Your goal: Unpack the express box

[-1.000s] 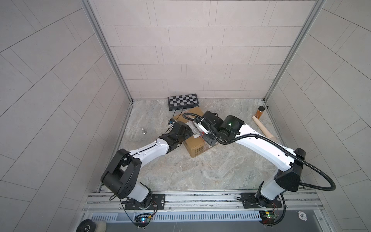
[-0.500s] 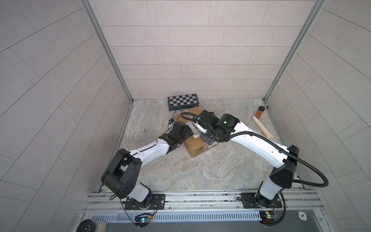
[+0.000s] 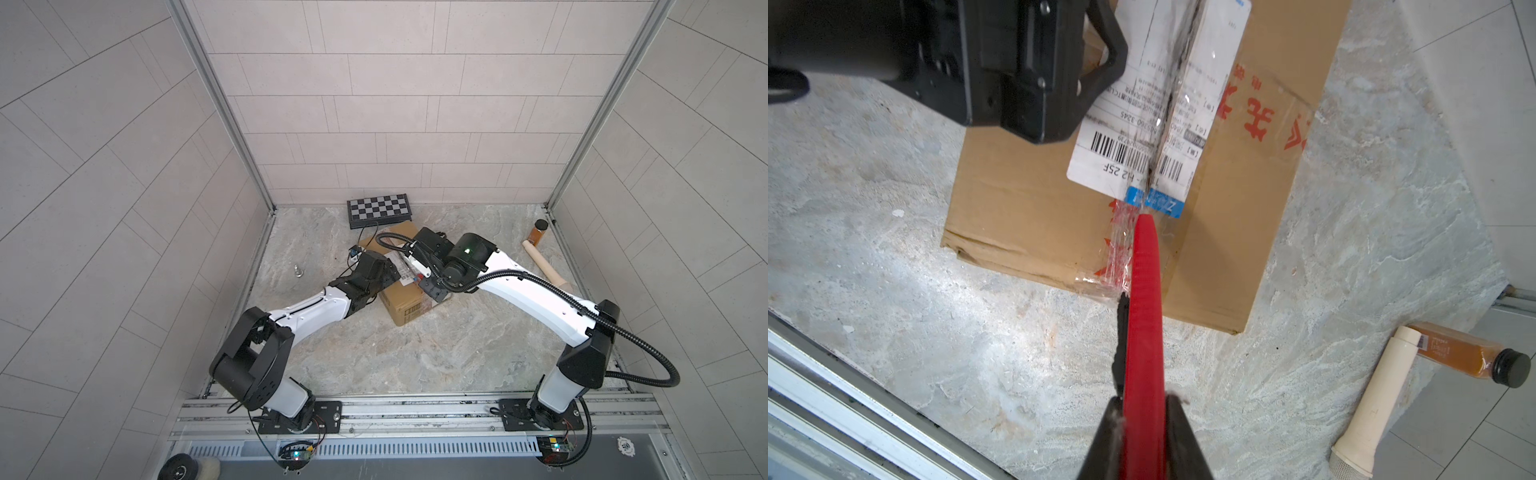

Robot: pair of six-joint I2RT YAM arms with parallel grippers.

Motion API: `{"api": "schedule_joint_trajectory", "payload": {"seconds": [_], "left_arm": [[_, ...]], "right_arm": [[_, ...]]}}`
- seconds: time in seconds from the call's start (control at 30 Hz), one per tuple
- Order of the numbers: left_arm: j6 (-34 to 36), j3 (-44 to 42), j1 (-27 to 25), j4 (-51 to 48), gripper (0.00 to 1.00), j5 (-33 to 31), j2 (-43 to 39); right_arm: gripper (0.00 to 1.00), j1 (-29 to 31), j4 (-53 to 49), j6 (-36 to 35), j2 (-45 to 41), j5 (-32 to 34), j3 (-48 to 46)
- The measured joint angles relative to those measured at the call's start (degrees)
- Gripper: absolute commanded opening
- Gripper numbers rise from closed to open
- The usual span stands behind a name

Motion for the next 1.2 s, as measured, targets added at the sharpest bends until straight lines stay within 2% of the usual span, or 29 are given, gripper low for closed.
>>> {"api": "schedule_joint_trajectory", "payload": {"seconds": [0.8,1.2], "left_arm": [[0.5,-2.1,0.2,0.9,0.95,0.0,-3.2],[9.8,-1.7,2.4,-14.3,0.98,0.2,-13.3]], "right_arm": [[0.00,-1.6,1.4,1.4,3.4,-3.0,1.4],[0.00,-2.6,2.5,-1.5,2.6,-4.4,0.2]]}}
